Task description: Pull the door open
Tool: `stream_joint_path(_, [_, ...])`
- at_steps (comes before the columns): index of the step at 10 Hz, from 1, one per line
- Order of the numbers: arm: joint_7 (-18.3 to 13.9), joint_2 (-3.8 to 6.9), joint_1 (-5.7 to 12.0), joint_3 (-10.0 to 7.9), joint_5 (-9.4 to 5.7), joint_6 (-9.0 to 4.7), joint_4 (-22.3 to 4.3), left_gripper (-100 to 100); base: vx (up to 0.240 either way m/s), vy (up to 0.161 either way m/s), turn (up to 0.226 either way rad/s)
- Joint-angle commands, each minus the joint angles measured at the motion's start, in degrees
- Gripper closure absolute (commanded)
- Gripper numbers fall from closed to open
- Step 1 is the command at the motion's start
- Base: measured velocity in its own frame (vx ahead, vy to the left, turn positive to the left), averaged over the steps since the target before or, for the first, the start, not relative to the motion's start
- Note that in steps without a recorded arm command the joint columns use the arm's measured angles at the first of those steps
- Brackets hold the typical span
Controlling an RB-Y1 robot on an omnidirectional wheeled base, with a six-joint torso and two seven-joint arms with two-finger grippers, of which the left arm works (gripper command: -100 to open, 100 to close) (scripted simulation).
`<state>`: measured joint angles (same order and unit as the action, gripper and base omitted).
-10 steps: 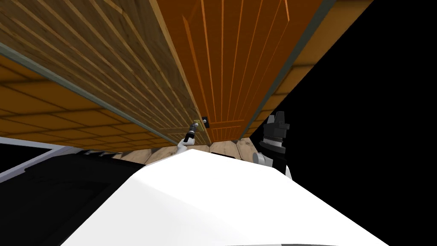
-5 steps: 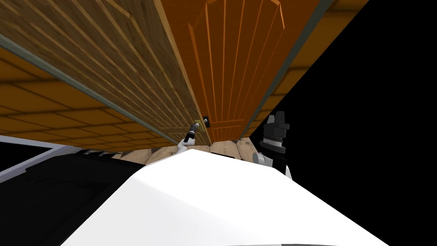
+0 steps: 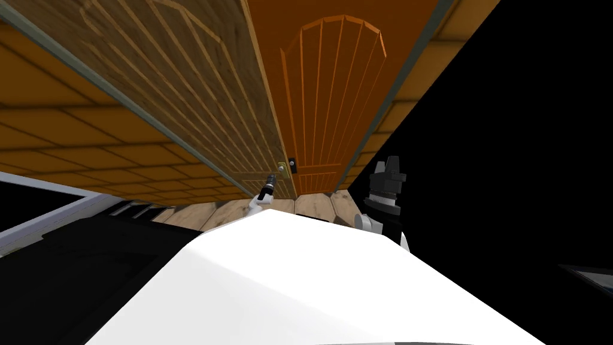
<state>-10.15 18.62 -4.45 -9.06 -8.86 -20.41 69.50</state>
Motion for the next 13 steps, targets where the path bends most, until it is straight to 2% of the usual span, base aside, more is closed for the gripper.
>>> stream_joint_path(1, [-0.3, -0.03, 0.09, 0.81, 0.05, 0.06, 0.6, -100, -0.163, -0.088, -0.046])
stream_joint_path(3, [-0.5, 0.19, 0.13, 0.94, 0.0, 0.04, 0.6, -100, -0.121, -0.068, -0.02])
stream_joint_path(5, [-0.2, 0.54, -0.74, -0.66, -0.16, -0.19, -0.9, -100, 0.022, 0.137, 0.134])
stream_joint_path(7, [0.1, 0.51, -0.74, -1.37, -0.17, -0.43, -1.7, -100, 0.154, 0.148, 0.039])
stream_joint_path(9, [0.3, 0.13, 0.1, -1.21, -0.06, -0.66, -1.8, -100, 0.208, 0.052, -0.058])
stream_joint_path(12, [0.4, -0.51, 1.57, -0.25, 0.17, -0.86, -1.4, -100, 0.201, -0.11, -0.122])
stream_joint_path(13, [0.3, -0.31, 0.86, -0.53, 0.07, -0.38, -0.6, -100, 0.076, -0.061, -0.015])
